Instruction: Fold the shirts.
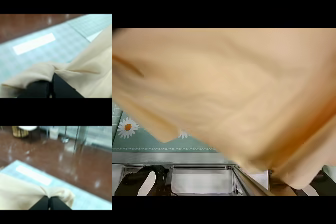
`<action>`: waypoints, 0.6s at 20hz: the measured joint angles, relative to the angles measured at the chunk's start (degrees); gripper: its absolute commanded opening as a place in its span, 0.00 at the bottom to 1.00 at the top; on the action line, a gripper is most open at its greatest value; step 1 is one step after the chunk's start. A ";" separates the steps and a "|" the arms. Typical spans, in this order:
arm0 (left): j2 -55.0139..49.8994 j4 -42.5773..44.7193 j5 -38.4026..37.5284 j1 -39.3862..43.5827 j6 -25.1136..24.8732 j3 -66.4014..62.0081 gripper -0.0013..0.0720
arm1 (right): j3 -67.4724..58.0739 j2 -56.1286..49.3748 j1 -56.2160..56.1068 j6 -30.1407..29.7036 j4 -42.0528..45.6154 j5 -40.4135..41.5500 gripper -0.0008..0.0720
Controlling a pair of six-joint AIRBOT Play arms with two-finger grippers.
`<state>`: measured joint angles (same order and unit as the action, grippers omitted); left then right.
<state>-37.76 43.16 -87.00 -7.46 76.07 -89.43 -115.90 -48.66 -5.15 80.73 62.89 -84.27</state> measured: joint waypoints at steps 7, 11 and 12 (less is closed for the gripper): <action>4.90 1.05 8.61 1.31 -0.98 46.95 0.05 | 27.78 -9.20 -0.07 -4.24 -9.53 7.58 0.03; 3.65 0.35 24.57 3.10 -1.86 64.39 0.05 | 30.51 -23.37 -0.07 -7.28 -14.95 12.04 0.06; 2.58 -0.42 28.44 3.50 -1.99 66.62 0.06 | 29.99 -26.97 -0.07 -7.67 -15.65 12.70 0.24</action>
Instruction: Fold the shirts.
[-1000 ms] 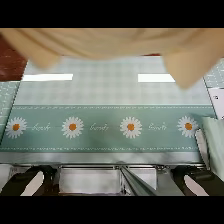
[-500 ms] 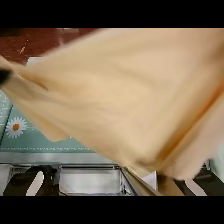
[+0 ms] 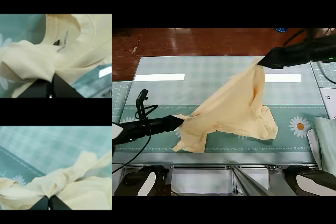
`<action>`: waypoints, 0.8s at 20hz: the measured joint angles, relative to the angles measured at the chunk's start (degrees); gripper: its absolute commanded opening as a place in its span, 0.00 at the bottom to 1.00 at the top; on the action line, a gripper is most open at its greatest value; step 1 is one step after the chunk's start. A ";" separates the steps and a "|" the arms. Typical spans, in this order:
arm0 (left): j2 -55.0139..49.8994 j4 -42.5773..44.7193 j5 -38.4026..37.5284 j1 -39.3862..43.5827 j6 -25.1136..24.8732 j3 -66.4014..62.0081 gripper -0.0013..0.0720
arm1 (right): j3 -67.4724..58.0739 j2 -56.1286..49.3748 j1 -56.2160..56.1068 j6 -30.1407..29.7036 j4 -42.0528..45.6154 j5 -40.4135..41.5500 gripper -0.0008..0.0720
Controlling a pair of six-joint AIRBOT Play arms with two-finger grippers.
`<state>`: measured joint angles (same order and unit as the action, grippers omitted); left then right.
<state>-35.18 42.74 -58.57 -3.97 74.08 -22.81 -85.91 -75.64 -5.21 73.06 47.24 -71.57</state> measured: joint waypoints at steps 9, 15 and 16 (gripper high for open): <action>-12.37 3.52 4.13 -6.75 -0.35 -8.85 0.70 | -5.60 -12.26 8.94 1.57 -0.55 -5.49 0.57; -15.74 15.98 -5.73 -22.16 6.95 -11.54 0.70 | 10.78 1.92 26.01 7.10 16.22 -7.76 0.57; -16.76 15.78 -7.91 -22.82 6.67 -9.79 0.70 | 16.35 5.16 28.04 7.32 17.29 -6.47 0.57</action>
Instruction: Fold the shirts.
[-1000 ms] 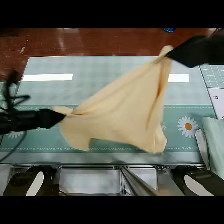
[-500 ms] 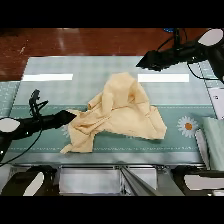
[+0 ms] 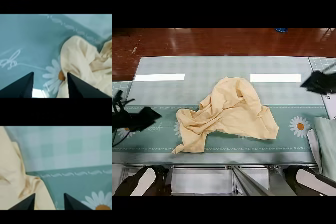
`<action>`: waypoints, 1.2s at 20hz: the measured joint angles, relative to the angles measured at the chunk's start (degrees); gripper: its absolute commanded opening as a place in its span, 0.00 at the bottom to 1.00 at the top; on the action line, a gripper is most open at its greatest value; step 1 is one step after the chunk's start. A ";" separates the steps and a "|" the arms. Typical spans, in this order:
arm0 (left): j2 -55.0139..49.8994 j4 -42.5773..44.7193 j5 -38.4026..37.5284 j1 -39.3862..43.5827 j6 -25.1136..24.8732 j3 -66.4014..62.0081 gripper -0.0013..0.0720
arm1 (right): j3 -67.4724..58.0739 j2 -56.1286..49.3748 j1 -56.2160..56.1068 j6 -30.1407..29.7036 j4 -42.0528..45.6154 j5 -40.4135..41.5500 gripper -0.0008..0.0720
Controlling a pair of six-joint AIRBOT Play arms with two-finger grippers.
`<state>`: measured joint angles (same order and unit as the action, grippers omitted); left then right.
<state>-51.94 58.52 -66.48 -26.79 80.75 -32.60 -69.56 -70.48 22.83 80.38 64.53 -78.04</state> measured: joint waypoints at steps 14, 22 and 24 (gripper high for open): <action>-11.93 -14.10 5.22 19.28 -7.74 7.85 0.05 | 34.23 14.82 5.25 -5.99 -2.14 4.63 0.57; -13.75 -14.99 6.38 21.33 -10.12 5.97 0.05 | 39.23 10.95 0.48 -4.42 -2.10 3.78 0.57; -13.81 -14.99 6.43 21.40 -10.29 5.86 0.05 | 39.82 8.76 -2.62 -4.31 -4.35 6.08 0.57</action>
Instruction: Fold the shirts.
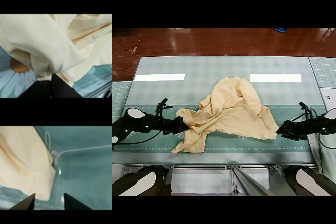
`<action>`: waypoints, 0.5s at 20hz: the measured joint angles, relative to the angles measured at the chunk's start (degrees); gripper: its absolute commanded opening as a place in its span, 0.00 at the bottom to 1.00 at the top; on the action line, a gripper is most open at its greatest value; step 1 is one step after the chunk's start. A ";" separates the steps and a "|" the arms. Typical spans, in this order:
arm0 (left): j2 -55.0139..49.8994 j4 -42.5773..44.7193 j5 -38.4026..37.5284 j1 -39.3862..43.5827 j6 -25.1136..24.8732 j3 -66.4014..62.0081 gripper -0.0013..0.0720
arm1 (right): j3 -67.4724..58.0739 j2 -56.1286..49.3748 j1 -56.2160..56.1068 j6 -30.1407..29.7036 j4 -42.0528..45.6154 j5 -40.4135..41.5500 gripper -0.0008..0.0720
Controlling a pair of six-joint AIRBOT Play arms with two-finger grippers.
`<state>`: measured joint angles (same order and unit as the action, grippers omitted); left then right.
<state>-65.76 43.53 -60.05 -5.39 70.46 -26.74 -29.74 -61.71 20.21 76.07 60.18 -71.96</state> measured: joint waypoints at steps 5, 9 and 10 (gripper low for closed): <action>0.00 -0.07 0.02 0.04 -0.09 -0.09 0.05 | -0.85 -6.25 -6.56 0.11 -7.02 6.29 0.20; 0.00 -0.04 -0.70 0.04 -0.17 -2.49 0.05 | -5.09 -8.63 -11.69 -1.73 -10.36 7.30 0.03; 0.13 -0.04 -1.60 0.04 -0.17 -4.26 0.05 | -7.34 -8.70 -12.96 -2.62 -11.13 6.69 0.03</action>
<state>-65.63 43.48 -61.65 -5.34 70.28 -31.00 -37.08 -70.41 7.25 73.45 49.06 -65.28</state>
